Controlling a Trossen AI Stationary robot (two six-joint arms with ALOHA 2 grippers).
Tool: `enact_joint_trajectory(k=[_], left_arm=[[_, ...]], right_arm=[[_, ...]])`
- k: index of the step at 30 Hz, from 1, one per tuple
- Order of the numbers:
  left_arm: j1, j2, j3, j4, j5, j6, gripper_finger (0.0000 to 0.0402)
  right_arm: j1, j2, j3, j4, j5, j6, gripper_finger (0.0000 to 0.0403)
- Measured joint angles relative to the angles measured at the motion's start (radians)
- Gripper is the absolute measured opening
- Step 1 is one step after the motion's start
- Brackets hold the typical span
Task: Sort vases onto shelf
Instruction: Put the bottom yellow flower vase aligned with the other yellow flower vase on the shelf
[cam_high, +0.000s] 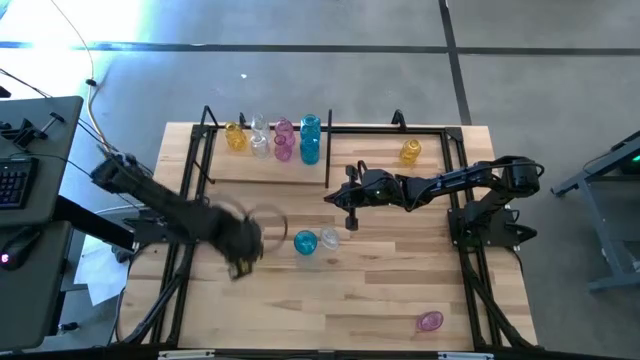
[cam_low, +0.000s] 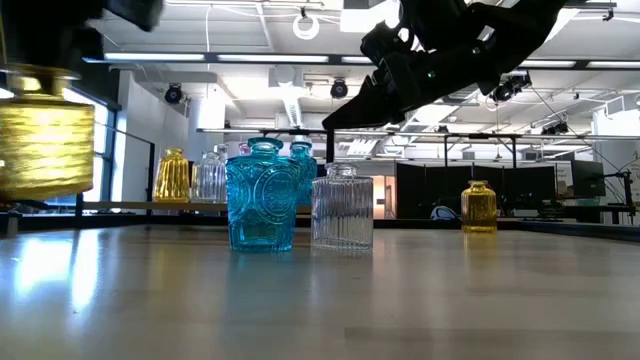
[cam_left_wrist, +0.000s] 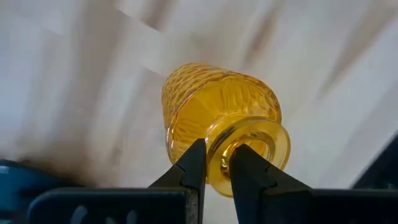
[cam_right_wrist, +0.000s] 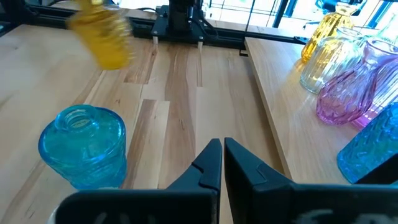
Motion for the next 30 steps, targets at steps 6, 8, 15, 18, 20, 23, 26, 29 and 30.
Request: enact_joint_trajectory(k=[6, 8, 15, 18, 20, 23, 26, 29, 30], left_arm=[[0.322, -0.129, 0.001, -0.075, -0.031, 0.174, 0.0035], [0.429, -0.158, 0.001, -0.100, -0.032, 0.232, 0.0035], [0.777, -0.156, 0.002, -0.129, -0.030, 0.493, 0.0035], [0.900, -0.137, 0.002, -0.127, -0.027, 0.594, 0.0035], [0.975, -0.123, 0.002, -0.127, -0.027, 0.652, 0.0035], [1.073, -0.103, 0.002, -0.114, -0.023, 0.725, 0.0035], [1.151, -0.075, 0.002, -0.088, -0.016, 0.778, 0.0035], [1.204, -0.043, 0.002, -0.060, -0.003, 0.824, 0.0035], [1.218, -0.033, 0.002, -0.044, -0.001, 0.835, 0.0035]], right_arm=[[0.000, 0.000, 0.000, 0.000, 0.000, -0.003, 0.0000], [0.000, 0.000, 0.000, 0.003, 0.000, -0.003, 0.0000], [0.000, 0.000, 0.000, 0.004, 0.000, -0.004, 0.0000], [0.000, 0.000, 0.000, 0.004, 0.000, -0.019, 0.0000], [0.000, 0.000, 0.000, 0.004, 0.000, -0.021, 0.0000], [0.000, 0.000, 0.000, 0.004, 0.000, -0.022, 0.0000], [0.000, 0.000, 0.000, 0.004, 0.000, -0.022, 0.0000], [0.000, 0.000, 0.000, 0.004, 0.000, -0.022, 0.0000], [0.000, 0.000, 0.000, 0.004, 0.000, -0.022, 0.0000]])
